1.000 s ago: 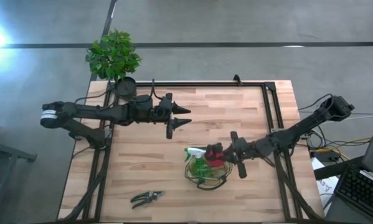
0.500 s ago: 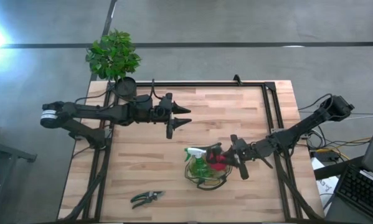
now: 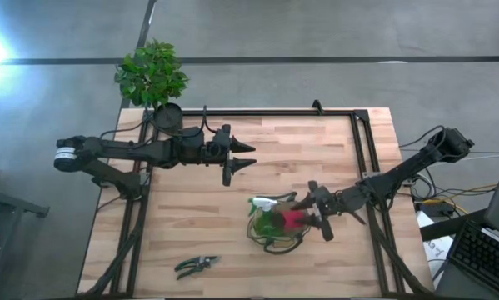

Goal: Pick & Place Garden tools in Gardening bag
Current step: Put the green shear scissors into the gardening bag

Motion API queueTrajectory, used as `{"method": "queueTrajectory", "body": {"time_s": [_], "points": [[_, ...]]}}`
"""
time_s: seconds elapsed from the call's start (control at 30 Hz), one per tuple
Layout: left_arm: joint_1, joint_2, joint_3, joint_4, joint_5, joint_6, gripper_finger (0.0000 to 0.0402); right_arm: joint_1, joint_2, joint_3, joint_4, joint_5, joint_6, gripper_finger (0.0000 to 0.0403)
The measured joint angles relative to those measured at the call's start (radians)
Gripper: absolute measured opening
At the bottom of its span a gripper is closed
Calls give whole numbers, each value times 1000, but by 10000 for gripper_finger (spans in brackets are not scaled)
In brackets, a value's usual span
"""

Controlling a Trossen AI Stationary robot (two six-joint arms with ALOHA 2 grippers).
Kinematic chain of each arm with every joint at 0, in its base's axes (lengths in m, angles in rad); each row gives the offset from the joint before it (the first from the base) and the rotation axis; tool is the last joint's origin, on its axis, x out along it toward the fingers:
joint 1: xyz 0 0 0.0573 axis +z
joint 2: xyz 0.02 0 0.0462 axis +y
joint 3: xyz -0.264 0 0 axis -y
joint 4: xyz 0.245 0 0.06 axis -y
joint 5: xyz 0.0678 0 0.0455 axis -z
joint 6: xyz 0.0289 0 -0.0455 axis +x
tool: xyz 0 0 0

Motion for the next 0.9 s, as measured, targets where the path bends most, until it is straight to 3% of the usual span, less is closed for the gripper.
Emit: {"method": "queueTrajectory", "body": {"time_s": [0.2,0.3,0.63,0.9], "points": [[0,0,0,0,0,-1,193,0,0,29,6,-48,-77,216],[0,0,0,0,0,-1,193,-1,0,67,8,-47,-197,212],[1,-11,0,-20,22,-58,193,-35,-2,238,-26,-30,-525,162],[0,-50,0,-41,26,3,193,-36,-2,316,-44,136,-606,103]]}}
